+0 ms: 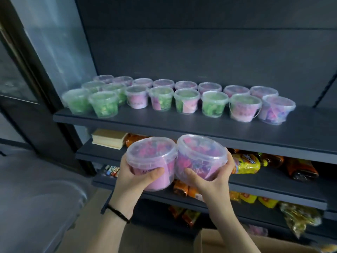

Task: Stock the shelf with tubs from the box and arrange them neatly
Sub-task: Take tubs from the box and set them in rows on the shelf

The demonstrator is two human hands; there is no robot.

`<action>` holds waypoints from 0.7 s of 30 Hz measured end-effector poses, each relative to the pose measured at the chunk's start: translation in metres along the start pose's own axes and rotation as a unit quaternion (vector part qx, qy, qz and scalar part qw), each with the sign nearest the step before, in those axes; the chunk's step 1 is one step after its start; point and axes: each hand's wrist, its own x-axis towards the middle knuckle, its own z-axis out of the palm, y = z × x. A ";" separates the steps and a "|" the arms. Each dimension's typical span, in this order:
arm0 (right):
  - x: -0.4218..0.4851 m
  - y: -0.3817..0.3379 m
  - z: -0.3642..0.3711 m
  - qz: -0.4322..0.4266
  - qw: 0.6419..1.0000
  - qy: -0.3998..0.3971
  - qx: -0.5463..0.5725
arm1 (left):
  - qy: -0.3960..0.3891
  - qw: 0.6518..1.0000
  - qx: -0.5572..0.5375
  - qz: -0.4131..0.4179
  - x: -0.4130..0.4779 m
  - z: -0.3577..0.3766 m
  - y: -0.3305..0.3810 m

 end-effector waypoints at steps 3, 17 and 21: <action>0.021 0.002 0.027 0.001 1.000 0.000 0.001 | 0.019 1.000 0.005 0.007 0.020 -0.014 0.011; 0.145 0.018 0.064 0.010 0.994 -0.018 -0.110 | 0.168 0.984 0.066 0.011 0.152 -0.025 0.008; 0.180 0.034 0.085 0.017 0.989 -0.050 -0.136 | 0.219 0.967 0.128 0.000 0.209 -0.042 -0.004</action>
